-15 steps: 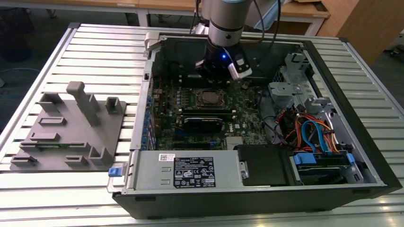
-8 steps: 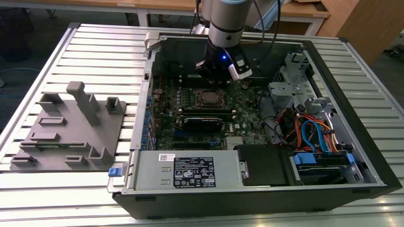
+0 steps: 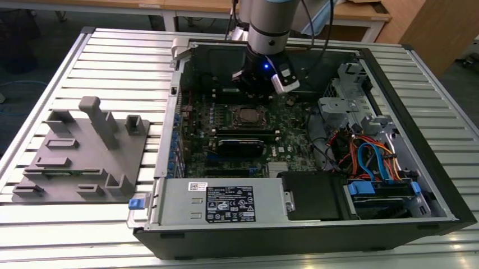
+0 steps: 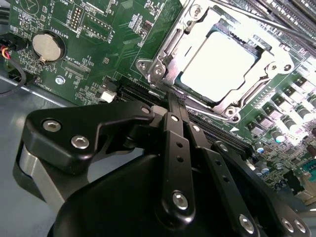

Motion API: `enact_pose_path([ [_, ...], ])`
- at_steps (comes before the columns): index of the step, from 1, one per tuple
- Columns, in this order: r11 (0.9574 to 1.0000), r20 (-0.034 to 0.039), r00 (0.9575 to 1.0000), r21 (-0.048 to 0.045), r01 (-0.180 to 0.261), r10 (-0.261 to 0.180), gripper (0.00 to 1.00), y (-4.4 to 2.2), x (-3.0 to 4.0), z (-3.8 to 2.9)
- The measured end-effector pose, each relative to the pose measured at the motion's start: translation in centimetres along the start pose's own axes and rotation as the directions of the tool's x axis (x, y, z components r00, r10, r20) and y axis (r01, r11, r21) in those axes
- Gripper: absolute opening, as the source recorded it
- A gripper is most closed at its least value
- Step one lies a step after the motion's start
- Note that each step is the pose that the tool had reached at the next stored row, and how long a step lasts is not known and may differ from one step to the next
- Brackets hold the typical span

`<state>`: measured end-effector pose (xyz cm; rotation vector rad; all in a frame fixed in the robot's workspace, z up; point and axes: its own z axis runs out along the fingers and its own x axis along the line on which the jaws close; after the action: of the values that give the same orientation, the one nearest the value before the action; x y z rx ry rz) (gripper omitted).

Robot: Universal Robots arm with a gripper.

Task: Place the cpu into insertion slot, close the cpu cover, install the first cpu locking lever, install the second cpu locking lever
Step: 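Install the first cpu locking lever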

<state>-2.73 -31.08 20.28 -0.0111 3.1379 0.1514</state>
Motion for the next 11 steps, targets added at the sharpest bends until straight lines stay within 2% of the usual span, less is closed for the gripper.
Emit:
enact_pose_path([
  [11, 1.0000, -0.0012, 1.0000, 0.0008, 0.000, 0.000, 0.10, -0.30, -0.18, 0.09],
])
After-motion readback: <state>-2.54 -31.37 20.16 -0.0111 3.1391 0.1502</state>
